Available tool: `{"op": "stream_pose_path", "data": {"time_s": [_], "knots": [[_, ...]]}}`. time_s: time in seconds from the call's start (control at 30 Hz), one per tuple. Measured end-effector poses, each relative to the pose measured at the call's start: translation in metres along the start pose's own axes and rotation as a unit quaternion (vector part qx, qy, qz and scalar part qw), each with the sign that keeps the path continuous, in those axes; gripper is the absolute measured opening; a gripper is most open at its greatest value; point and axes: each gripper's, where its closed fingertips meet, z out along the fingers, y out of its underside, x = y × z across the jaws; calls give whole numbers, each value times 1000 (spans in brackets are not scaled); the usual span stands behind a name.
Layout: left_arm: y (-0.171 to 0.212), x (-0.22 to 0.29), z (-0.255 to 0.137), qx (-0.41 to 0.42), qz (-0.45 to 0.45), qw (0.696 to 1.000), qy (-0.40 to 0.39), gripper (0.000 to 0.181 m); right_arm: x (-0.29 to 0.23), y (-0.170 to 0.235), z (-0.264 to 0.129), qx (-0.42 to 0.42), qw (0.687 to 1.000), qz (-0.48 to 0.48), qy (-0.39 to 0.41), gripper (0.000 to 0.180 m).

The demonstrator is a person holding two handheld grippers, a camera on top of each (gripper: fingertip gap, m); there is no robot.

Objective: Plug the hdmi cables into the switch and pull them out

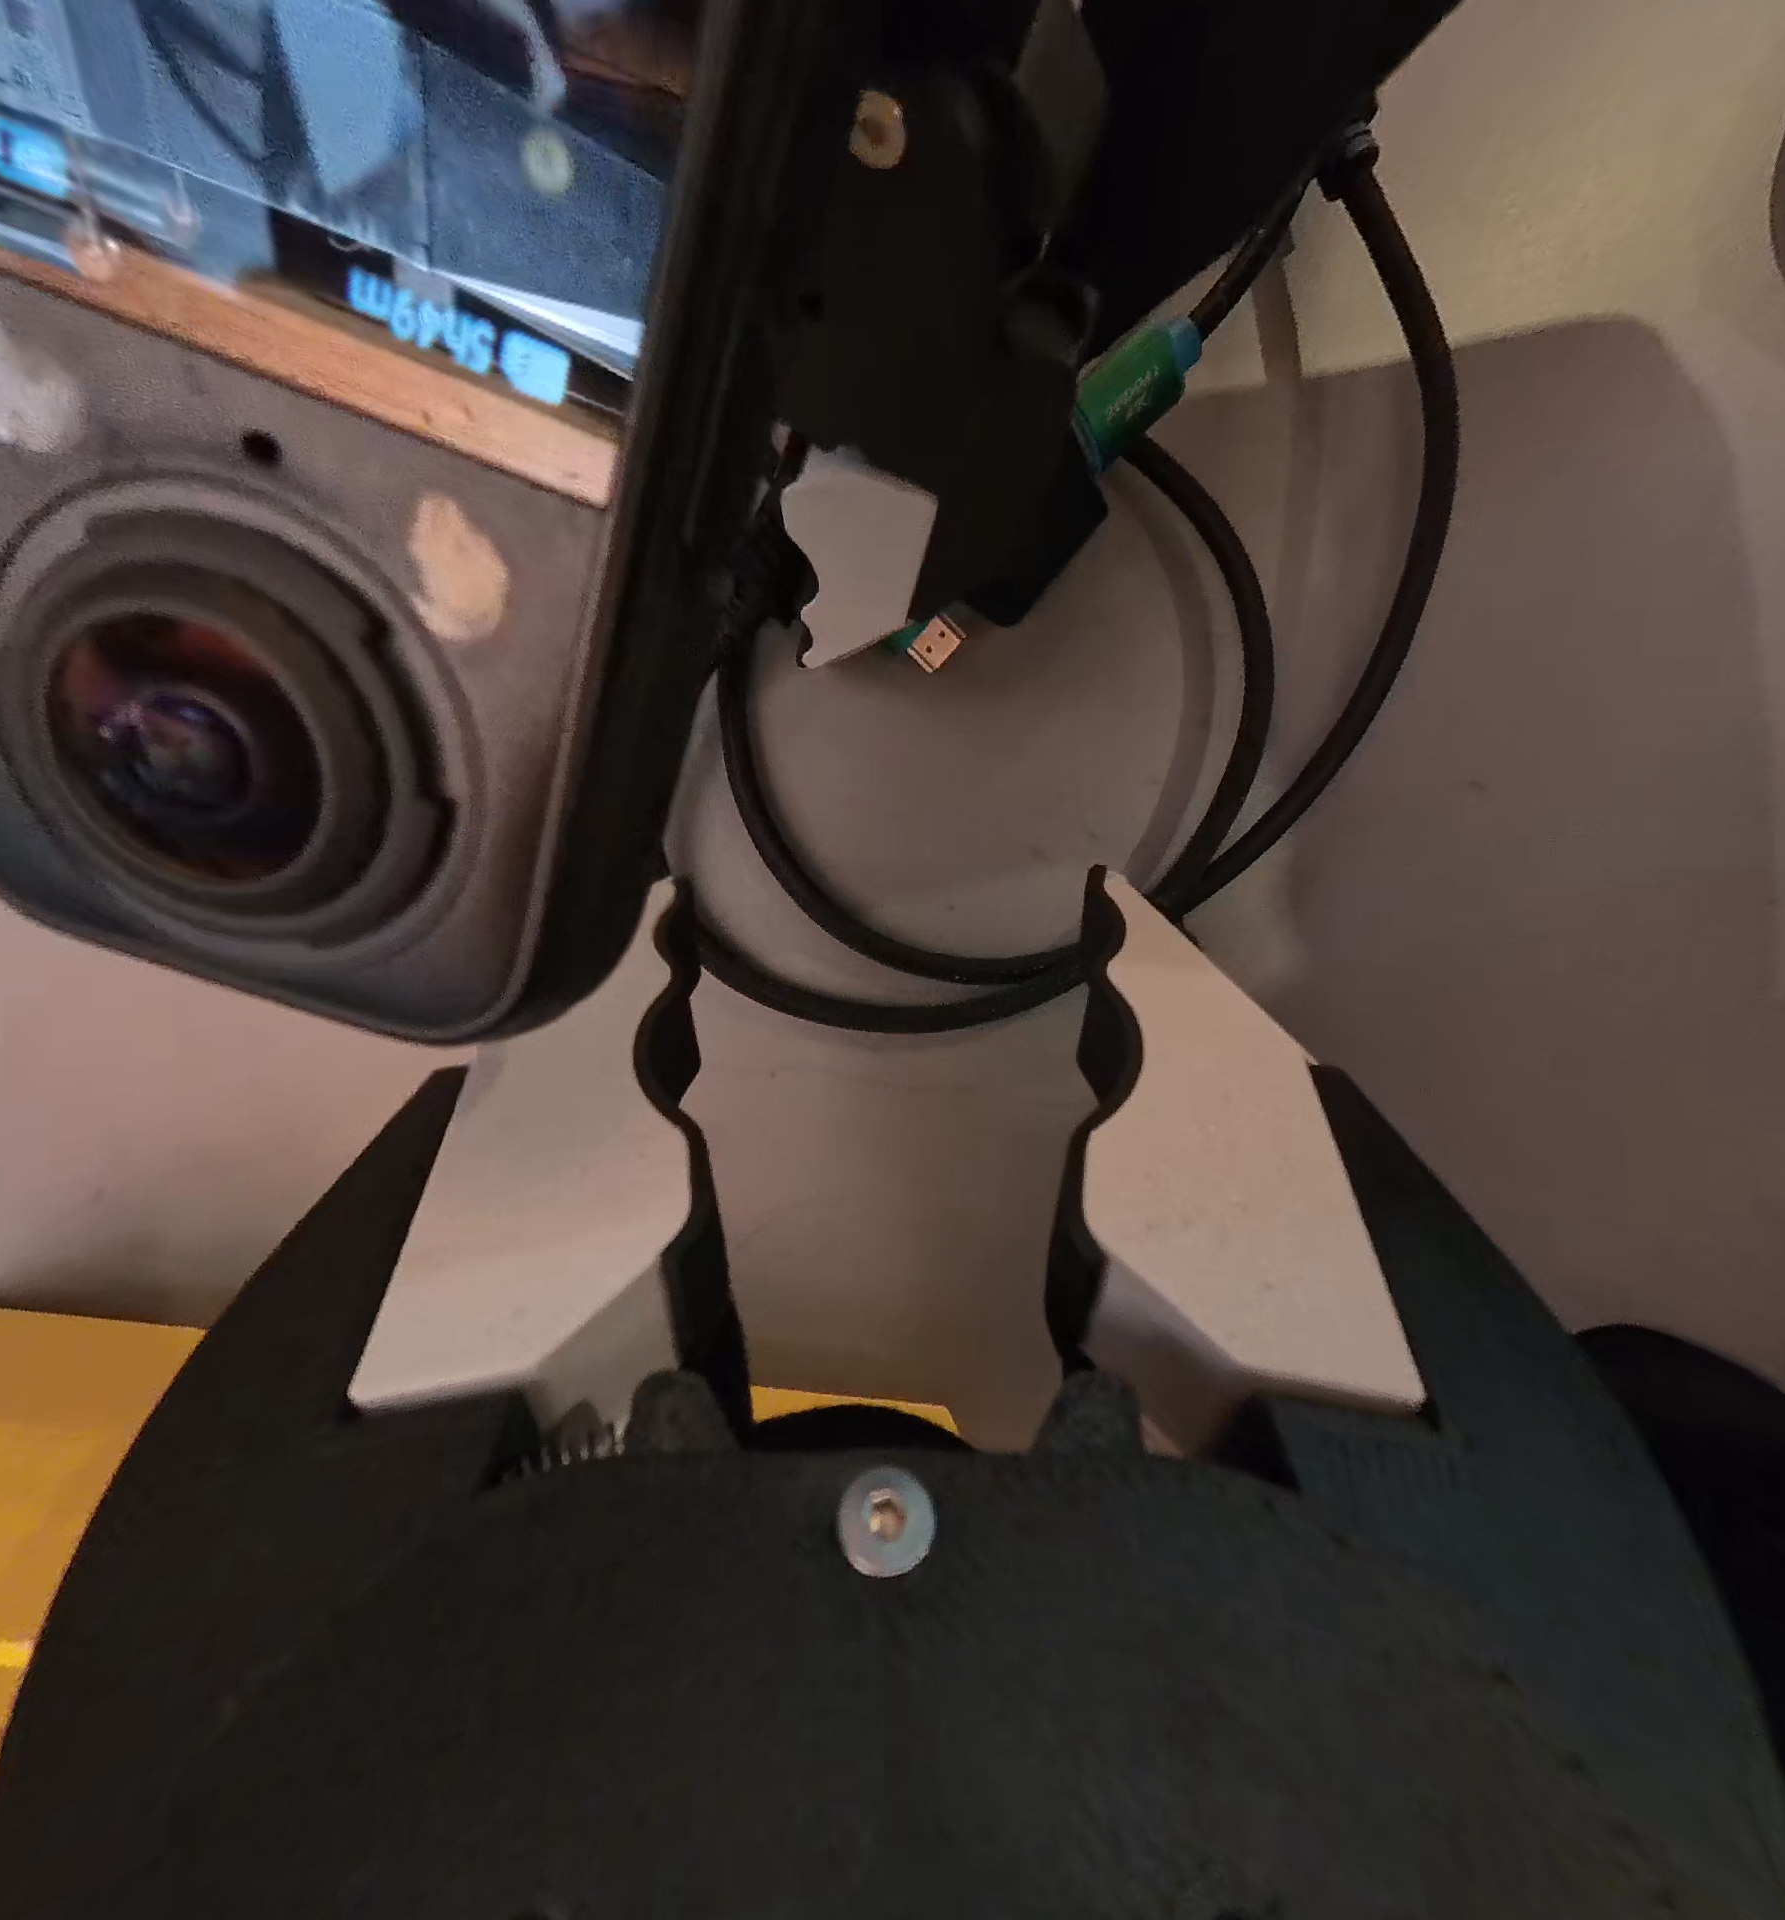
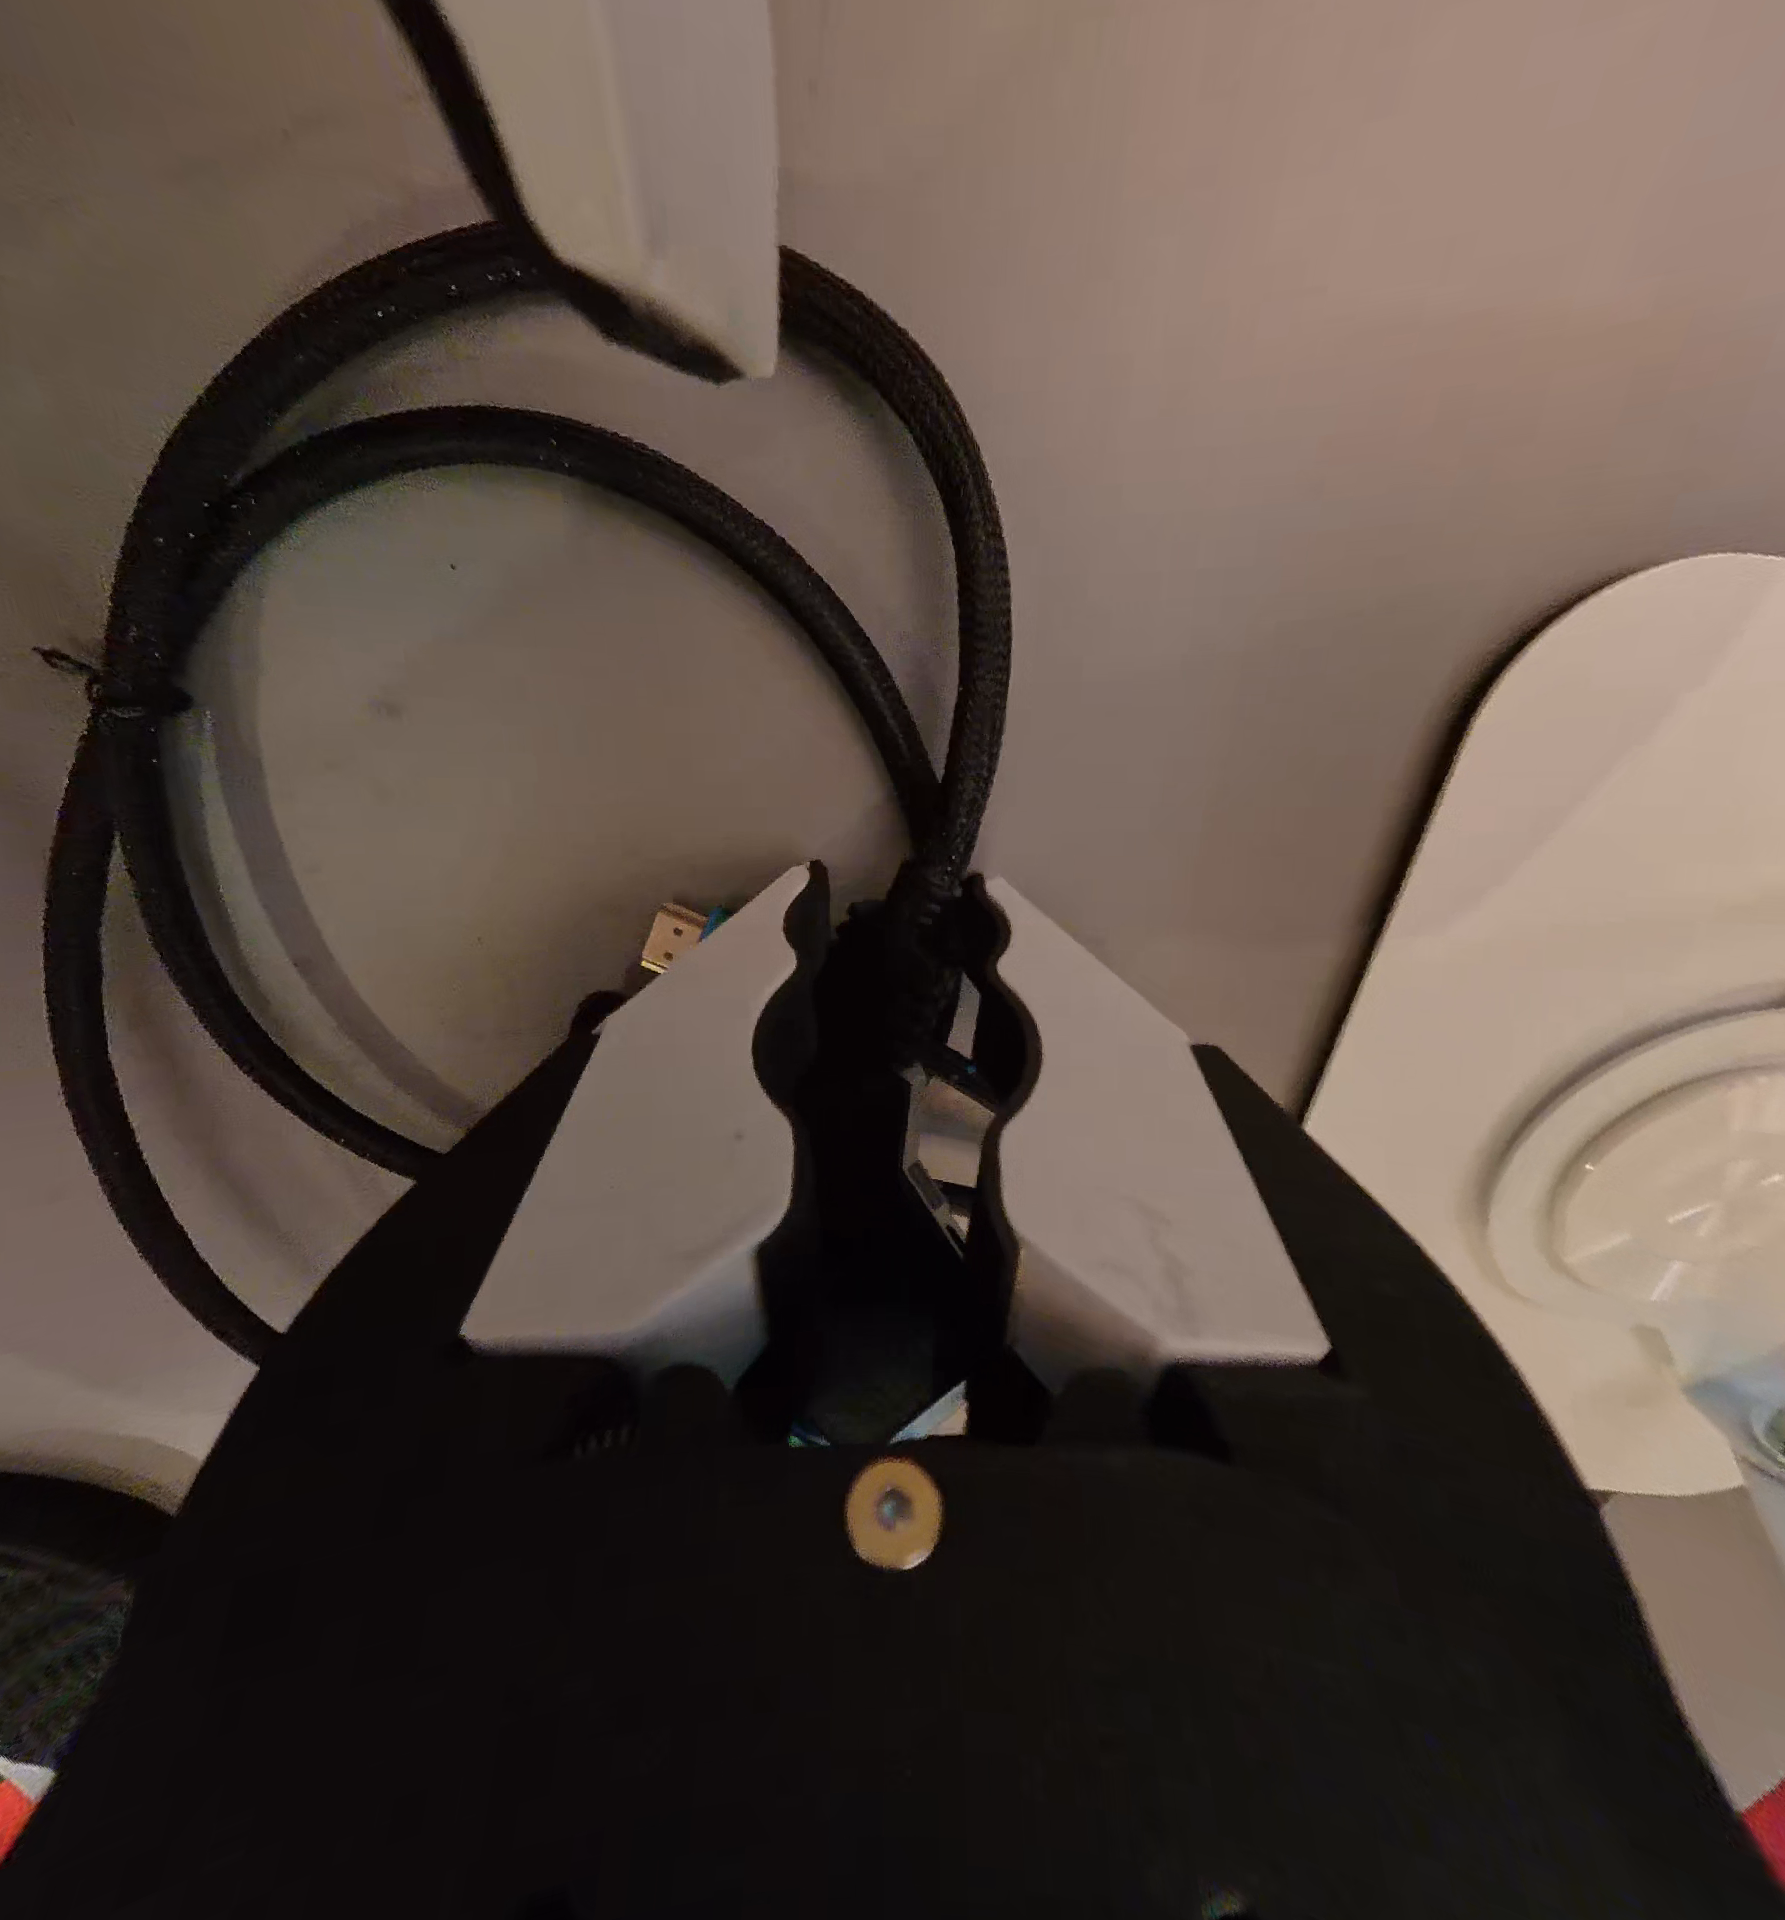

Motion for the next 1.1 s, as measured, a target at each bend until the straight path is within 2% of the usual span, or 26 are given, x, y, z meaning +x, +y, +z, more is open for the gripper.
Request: {"op": "stream_pose_path", "data": {"time_s": [0.17,0.2,0.27,0.5,0.67,0.87,0.93,1.1], "knots": [[-1,1,0,0,3,1000,1,72,-2,2,-1,18,999,26,-14,25],[-1,1,0,1,4,1000,1,72,-2,2,-2,26,999,39,-20,29],[-1,2,0,1,5,1000,2,72,-2,4,-5,43,998,33,-21,63],[-1,3,3,-3,8,1000,5,72,-19,25,-33,34,995,-85,-33,91],[-1,4,8,-13,11,1000,7,72,-26,54,-14,-49,991,-110,-57,104],[-1,5,8,-12,13,1000,7,72,-20,56,-8,-20,993,-93,-75,91],[0,5,8,-13,12,1000,7,72,-20,60,-8,-24,992,-97,-74,80],[0,6,8,-13,15,1000,7,72,-22,66,-9,-26,993,-92,-68,71]]}}
